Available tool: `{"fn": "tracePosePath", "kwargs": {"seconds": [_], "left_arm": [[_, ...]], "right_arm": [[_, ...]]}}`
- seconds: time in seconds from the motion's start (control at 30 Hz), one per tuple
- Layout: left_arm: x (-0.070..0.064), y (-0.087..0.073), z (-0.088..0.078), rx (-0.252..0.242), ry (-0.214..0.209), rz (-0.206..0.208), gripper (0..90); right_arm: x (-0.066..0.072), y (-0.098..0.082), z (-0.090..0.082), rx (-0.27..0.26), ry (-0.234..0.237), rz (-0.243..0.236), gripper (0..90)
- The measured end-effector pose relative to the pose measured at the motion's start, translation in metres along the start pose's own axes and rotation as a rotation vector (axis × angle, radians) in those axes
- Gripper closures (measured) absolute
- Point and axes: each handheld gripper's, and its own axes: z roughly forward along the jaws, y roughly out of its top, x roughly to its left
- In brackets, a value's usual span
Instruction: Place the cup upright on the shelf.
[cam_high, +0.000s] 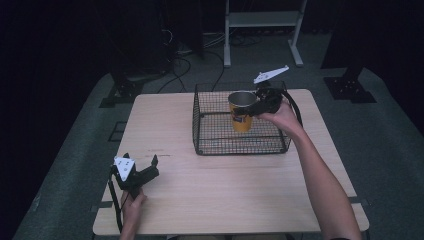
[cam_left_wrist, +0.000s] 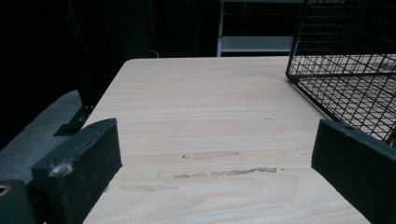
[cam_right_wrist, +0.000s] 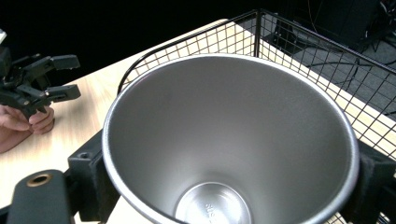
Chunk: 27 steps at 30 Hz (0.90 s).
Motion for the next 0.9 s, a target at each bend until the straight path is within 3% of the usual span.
{"fn": "tracePosePath", "kwargs": {"seconds": [0.5,0.9], "left_arm": [[0.000,0.000,0.000,-0.001,-0.001,0.000,0.8],[0.000,0.000,0.000,-0.001,-0.002,0.003,0.8]], "right_arm": [[-0.019,-0.004,0.023,0.039,-0.005,0.043,12.3],[-0.026,-0.010,0.038,0.077,-0.001,0.064,12.3]]}}
